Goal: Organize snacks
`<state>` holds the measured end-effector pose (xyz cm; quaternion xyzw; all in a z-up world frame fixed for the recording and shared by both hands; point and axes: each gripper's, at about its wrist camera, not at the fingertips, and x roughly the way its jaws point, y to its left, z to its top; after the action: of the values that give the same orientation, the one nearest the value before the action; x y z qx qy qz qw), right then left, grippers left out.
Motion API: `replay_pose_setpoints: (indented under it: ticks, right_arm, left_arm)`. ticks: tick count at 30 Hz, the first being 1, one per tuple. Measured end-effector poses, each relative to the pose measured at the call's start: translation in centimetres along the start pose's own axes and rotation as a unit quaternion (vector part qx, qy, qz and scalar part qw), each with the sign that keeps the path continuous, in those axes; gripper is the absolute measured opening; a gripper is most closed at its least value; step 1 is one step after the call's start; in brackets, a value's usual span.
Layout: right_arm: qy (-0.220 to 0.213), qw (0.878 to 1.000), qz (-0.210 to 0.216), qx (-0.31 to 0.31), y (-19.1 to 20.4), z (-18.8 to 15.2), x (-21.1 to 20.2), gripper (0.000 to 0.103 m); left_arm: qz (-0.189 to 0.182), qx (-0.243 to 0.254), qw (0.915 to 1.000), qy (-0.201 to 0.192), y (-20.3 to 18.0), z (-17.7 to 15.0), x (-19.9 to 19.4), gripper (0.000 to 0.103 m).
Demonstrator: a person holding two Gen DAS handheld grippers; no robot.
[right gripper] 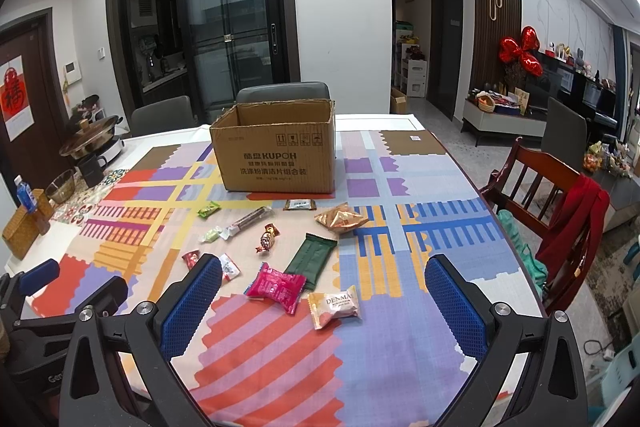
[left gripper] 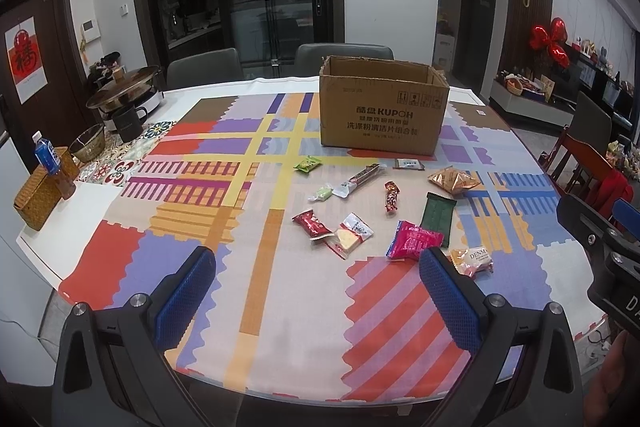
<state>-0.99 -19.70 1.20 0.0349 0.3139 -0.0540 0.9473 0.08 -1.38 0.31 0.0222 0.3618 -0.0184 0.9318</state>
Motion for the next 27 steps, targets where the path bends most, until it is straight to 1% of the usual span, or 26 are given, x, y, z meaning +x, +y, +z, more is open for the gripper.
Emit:
replay_pose_setpoints:
  ticks: [9,27]
  right_arm:
    - [0.0,1.0,-0.001,0.001,-0.08,-0.01,0.05,0.103]
    - [0.001,1.0,0.0,0.002,-0.22,-0.18,0.4,0.103]
  left_arm:
    - [-0.006,0.003,1.0,0.001,0.55,-0.06,0.07,0.103]
    - [-0.004,0.003,1.0,0.002,0.45,-0.09,0.11,0.103]
